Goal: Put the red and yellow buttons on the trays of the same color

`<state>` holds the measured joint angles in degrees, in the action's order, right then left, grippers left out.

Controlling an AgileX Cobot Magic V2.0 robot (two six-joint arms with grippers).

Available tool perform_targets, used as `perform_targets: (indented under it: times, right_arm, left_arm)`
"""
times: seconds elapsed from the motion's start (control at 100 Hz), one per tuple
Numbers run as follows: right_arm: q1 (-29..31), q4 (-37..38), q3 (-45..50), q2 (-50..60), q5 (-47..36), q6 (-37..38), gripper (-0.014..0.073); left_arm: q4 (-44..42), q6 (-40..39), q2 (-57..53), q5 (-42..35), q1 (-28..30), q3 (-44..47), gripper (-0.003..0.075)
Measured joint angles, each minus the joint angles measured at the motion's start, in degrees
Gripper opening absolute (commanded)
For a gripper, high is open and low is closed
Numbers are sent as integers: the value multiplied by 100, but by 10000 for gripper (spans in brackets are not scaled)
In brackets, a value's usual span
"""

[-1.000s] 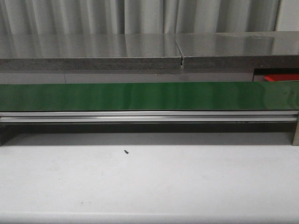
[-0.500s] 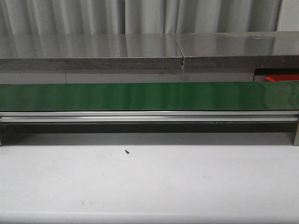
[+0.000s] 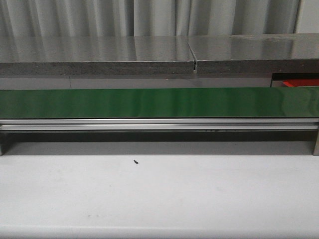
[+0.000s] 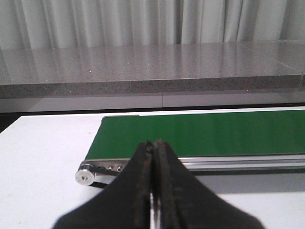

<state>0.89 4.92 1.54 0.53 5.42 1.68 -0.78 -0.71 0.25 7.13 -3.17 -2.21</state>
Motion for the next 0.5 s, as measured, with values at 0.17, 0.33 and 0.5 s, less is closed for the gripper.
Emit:
perform_targets:
  times: [0.17, 0.33, 0.5]
  right_arm:
    - [0, 0, 0, 0, -9, 0, -98]
    - [0, 0, 0, 0, -9, 0, -98]
    - [0, 0, 0, 0, -9, 0, -98]
  left_arm:
    - [-513, -646, -62, -204, 0, 231, -19]
    - [-730, -869, -62, -409, 0, 231, -19]
    - [-750, -894, -62, -422, 0, 231, -19]
